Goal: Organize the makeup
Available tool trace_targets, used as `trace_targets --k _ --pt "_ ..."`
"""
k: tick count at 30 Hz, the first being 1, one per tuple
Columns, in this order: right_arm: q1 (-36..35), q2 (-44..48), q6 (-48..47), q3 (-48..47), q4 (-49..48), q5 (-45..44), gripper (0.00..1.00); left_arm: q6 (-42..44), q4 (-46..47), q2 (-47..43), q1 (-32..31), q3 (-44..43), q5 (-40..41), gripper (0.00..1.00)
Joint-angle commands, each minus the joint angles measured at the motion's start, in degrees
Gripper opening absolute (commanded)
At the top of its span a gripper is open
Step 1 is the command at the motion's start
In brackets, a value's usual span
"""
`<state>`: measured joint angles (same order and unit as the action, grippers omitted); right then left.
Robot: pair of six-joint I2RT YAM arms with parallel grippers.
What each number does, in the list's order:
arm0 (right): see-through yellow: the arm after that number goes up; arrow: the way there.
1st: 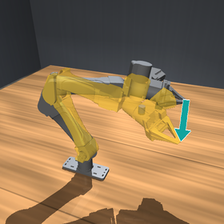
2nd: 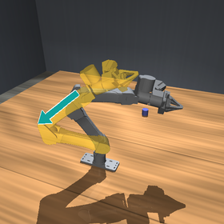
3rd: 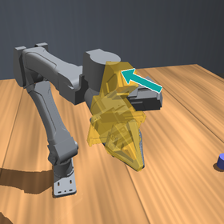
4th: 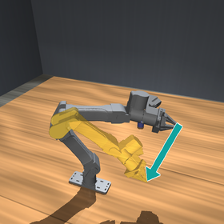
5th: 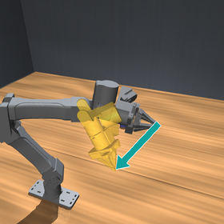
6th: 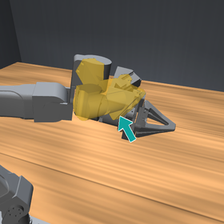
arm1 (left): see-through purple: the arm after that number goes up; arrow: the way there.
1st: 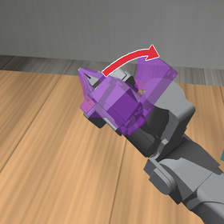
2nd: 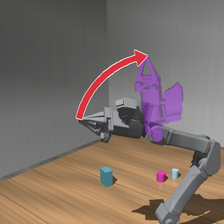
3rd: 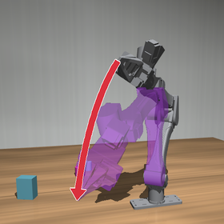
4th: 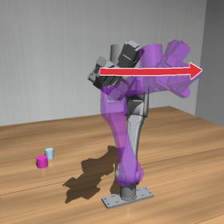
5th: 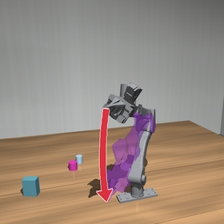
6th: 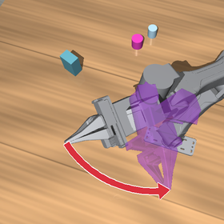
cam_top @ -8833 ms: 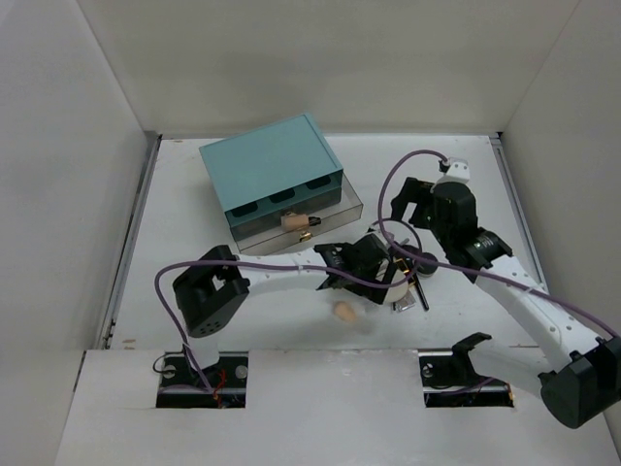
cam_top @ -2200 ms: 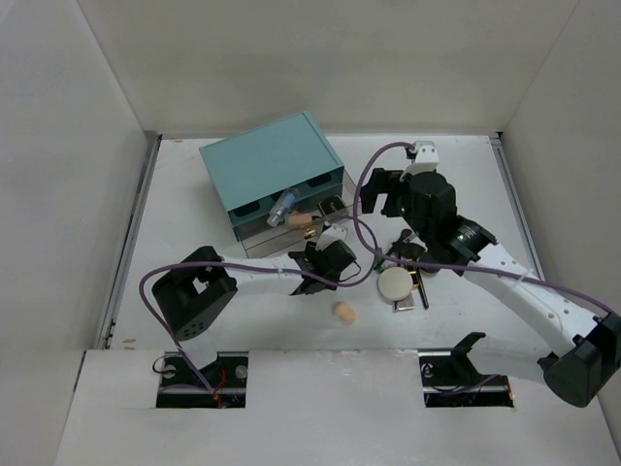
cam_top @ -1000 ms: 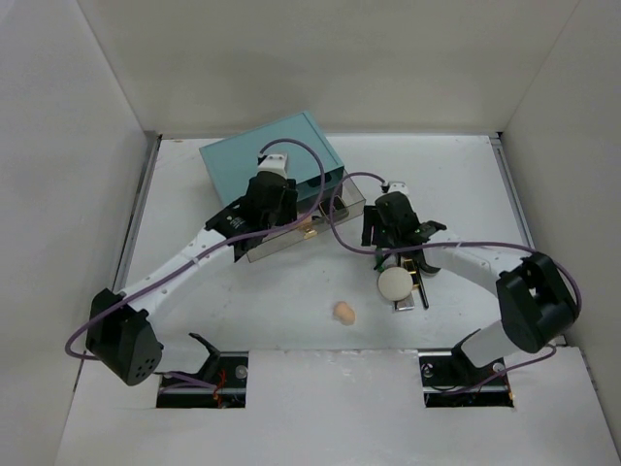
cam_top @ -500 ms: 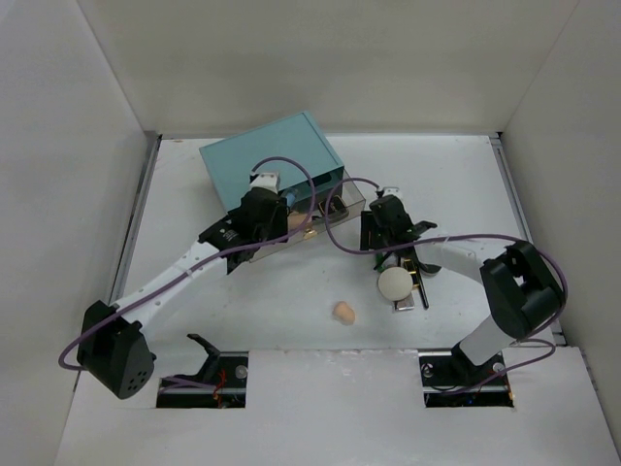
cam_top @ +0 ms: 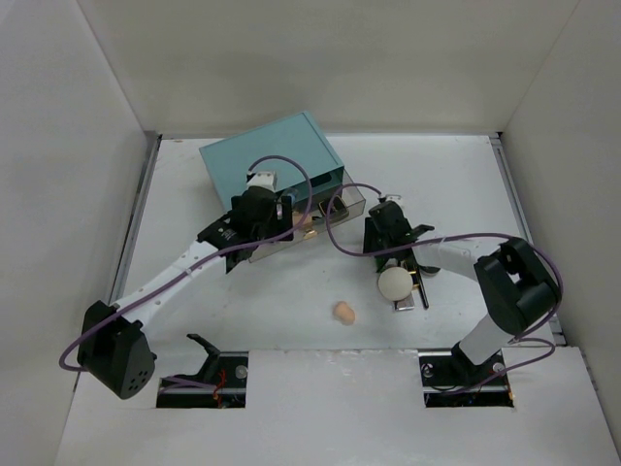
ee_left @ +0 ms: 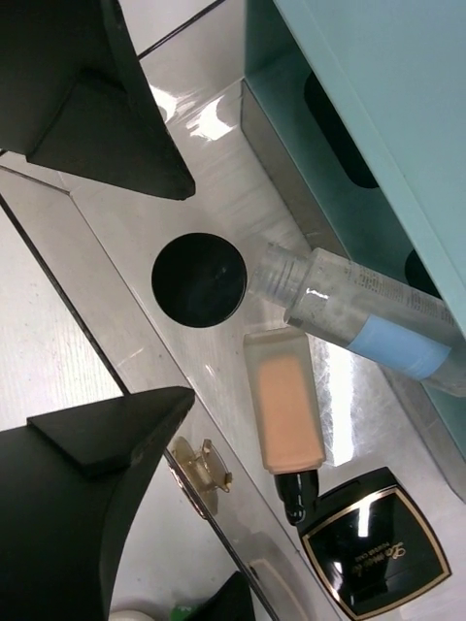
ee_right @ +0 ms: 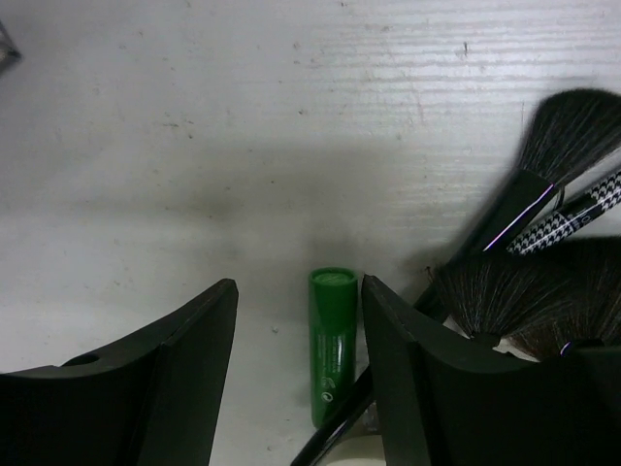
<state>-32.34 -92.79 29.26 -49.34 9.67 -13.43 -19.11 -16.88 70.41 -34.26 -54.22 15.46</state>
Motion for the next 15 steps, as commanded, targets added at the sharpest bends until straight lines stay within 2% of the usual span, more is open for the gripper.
trace_targets --k 1,3,6,10,15 --pt "-0.40 0.51 1.86 1.61 -1.41 0.07 0.58 1.01 -0.52 -1.59 0.03 -2.73 -0.96 0.84" --pt "-0.40 0.25 2.03 2.06 -1.41 0.07 0.53 1.71 -0.08 -2.12 -0.06 -3.79 -0.96 1.00" --pt "-0.40 -0.37 2.03 2.06 -1.32 -0.10 0.43 2.68 0.36 -3.08 -0.06 -5.72 -0.96 1.00" --pt "-1.10 2.34 1.86 1.01 0.08 -1.24 0.18 3.29 1.15 -5.54 0.47 -6.95 -0.96 1.00" --pt "-2.07 12.00 0.81 -2.41 3.33 -1.60 0.11 3.38 2.47 -8.71 2.57 -5.55 -0.96 1.00"
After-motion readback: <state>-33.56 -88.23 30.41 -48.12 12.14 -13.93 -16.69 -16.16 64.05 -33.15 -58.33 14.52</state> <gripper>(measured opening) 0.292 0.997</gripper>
